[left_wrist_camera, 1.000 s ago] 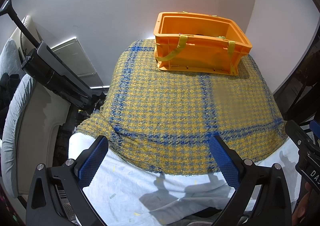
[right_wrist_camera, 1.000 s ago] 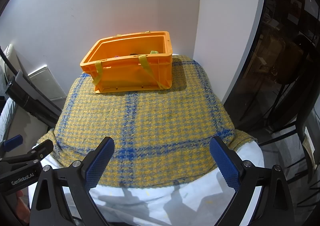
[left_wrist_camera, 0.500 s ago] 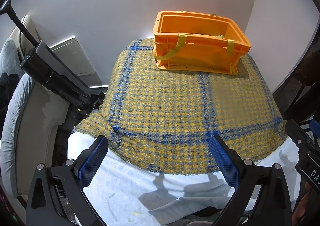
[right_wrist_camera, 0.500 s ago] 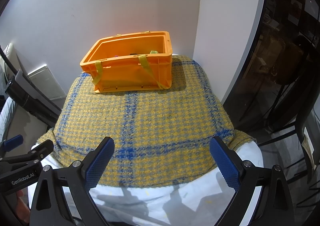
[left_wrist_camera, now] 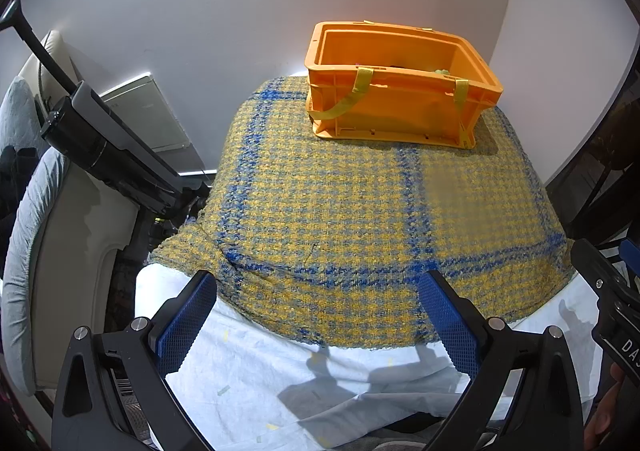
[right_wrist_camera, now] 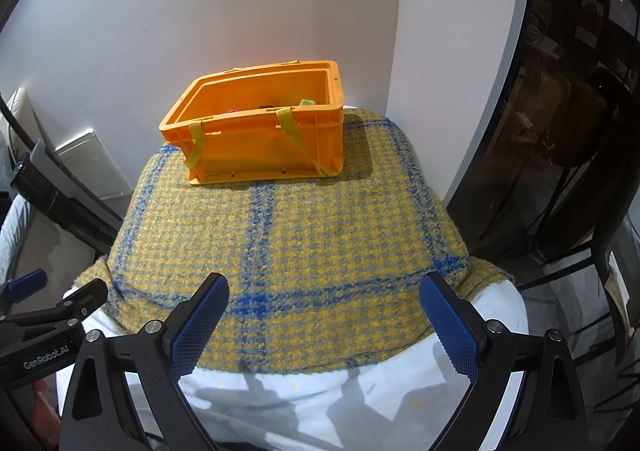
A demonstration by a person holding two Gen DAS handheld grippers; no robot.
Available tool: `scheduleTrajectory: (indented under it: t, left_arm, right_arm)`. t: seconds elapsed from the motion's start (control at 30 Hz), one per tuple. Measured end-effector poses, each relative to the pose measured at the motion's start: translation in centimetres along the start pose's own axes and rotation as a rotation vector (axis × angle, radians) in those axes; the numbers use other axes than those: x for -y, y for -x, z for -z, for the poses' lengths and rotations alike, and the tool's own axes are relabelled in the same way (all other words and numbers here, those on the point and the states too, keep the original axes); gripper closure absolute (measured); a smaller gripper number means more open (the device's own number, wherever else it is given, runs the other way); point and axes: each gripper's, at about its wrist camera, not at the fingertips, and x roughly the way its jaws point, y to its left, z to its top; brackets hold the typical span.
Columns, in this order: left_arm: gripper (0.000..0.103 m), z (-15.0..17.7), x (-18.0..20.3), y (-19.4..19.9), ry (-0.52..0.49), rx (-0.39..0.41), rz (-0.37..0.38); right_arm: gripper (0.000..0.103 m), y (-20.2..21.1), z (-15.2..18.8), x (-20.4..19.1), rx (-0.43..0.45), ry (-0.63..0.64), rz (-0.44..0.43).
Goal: Organize objects
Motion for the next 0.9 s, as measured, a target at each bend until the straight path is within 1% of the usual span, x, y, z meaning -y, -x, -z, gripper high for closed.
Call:
scheduleTrajectory:
  t: [0.53, 0.9]
  left_arm:
    - [0.000, -0.07, 0.10, 0.03, -0.036, -0.005, 0.012]
    - [0.000, -0.10, 0.10, 0.32, -0.051, 0.007, 0.019]
  right_arm:
    - [0.007, 0.04, 0.05, -0.06, 0.007, -0.003, 0.001]
    - [0.007, 0.34, -0.20, 0.18, 0.026, -0.011, 0.006]
